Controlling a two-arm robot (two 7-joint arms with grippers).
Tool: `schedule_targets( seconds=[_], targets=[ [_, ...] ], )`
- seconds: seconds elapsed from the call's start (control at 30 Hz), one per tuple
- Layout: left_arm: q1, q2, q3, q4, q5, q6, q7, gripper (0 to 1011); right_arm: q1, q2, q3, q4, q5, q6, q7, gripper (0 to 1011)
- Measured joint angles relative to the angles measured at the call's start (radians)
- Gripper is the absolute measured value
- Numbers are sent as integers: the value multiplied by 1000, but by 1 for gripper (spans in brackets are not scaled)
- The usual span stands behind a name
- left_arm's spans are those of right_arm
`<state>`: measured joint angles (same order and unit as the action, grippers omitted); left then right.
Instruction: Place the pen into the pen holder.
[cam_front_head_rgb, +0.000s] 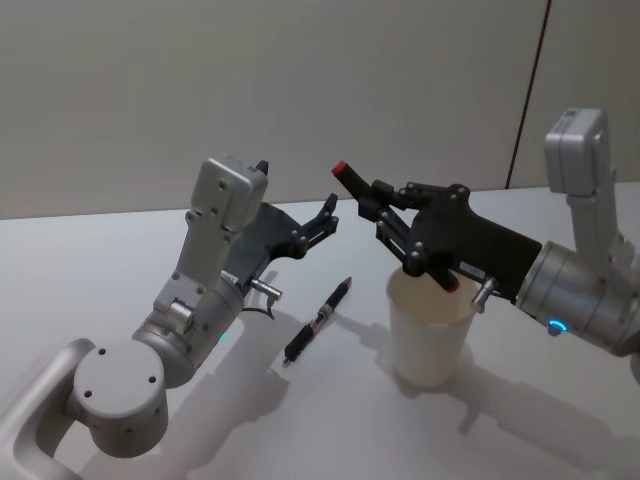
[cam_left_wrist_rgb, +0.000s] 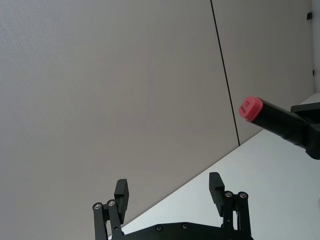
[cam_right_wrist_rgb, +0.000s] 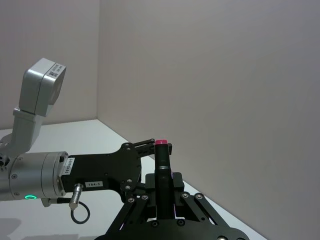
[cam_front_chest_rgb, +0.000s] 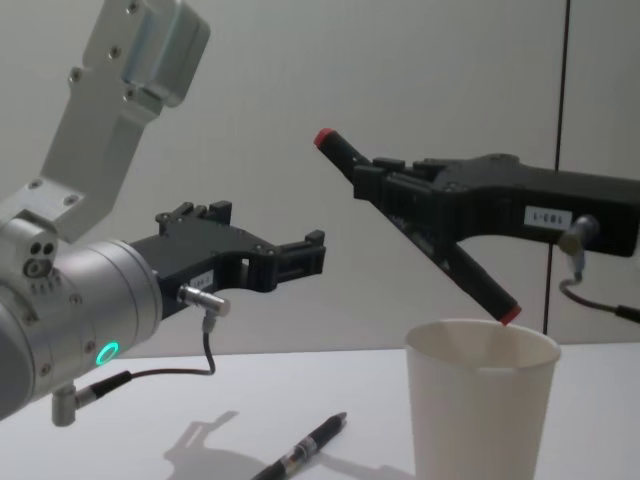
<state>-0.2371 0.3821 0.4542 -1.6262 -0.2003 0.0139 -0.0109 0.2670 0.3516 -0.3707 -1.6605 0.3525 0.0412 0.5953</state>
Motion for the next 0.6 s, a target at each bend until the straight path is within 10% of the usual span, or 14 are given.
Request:
schedule_targets(
  seconds=[0.6],
  targets=[
    [0, 0, 0, 0, 0, 0, 0, 1001, -6, -3, -6, 59, -15, -56, -42, 178]
  ],
)
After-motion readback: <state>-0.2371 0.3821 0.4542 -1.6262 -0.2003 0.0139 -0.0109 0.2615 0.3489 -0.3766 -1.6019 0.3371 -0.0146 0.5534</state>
